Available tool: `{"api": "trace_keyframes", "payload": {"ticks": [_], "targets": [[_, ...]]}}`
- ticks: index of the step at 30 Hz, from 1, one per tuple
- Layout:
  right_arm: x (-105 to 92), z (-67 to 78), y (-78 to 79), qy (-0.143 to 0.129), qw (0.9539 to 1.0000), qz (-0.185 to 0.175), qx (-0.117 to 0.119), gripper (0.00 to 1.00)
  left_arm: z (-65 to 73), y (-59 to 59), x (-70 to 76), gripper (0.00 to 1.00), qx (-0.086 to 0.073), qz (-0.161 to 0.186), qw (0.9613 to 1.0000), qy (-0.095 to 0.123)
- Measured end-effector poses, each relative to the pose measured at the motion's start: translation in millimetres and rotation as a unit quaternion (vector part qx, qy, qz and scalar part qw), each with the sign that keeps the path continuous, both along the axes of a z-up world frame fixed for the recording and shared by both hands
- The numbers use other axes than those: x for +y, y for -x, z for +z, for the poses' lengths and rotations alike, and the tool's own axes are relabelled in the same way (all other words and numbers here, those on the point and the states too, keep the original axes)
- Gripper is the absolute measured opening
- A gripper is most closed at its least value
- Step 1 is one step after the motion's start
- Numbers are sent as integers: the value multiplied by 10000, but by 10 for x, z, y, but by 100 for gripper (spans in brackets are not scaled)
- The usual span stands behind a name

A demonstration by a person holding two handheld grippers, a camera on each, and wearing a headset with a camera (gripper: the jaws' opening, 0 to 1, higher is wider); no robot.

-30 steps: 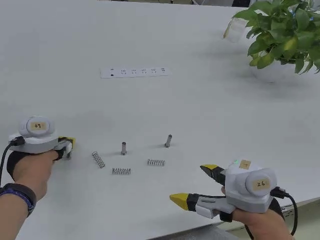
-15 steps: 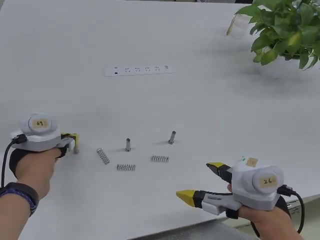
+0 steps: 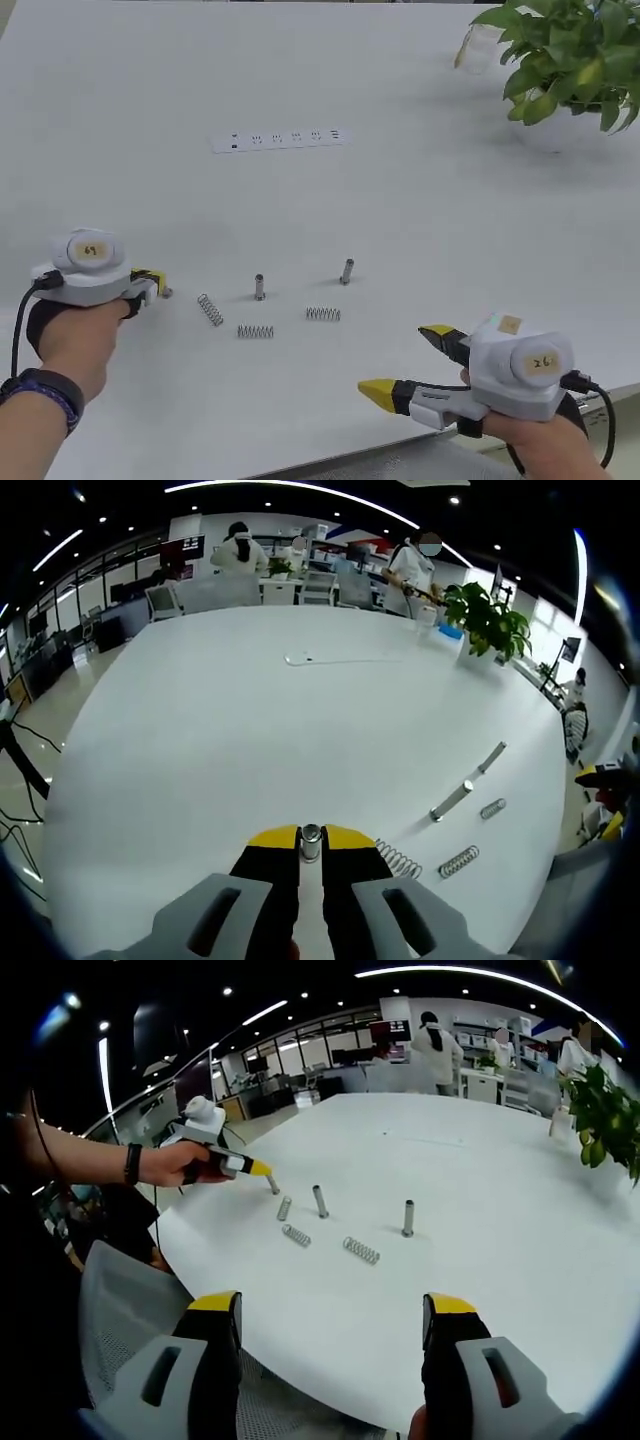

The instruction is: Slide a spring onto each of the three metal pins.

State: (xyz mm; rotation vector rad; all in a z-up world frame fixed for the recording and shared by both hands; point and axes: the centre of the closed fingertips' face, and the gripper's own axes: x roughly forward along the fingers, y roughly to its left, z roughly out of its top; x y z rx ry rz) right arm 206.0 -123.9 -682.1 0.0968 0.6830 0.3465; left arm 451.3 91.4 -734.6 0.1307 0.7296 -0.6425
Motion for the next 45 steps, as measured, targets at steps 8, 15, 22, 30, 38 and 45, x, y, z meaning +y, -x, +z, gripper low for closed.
{"api": "trace_keyframes", "payload": {"ticks": [8, 15, 22, 30, 38, 45], "targets": [[-6, 7, -5, -6, 10000, -7, -28, 73, -1, 104, -16, 0, -16, -130, 9999, -110], [-4, 7, -17, -10, 10000, 17, -47, 73, 3, 173, -39, 0, -35, -220, 9996, -158], [5, 13, -30, -2, 10000, 50, -64, 73, 7, 223, -36, 0, -5, -292, 9994, -200], [19, 19, -61, -12, 9999, 97, -87, 73, 2, 253, -20, 0, -14, -362, 9990, -272], [18, 24, -81, -16, 9999, 108, -109, 73, -9, 263, -28, 0, -70, -435, 9982, -404], [6, 4, -45, -22, 9999, 83, -83, 73, -45, 253, -17, 0, -47, -388, 9983, -436]]}}
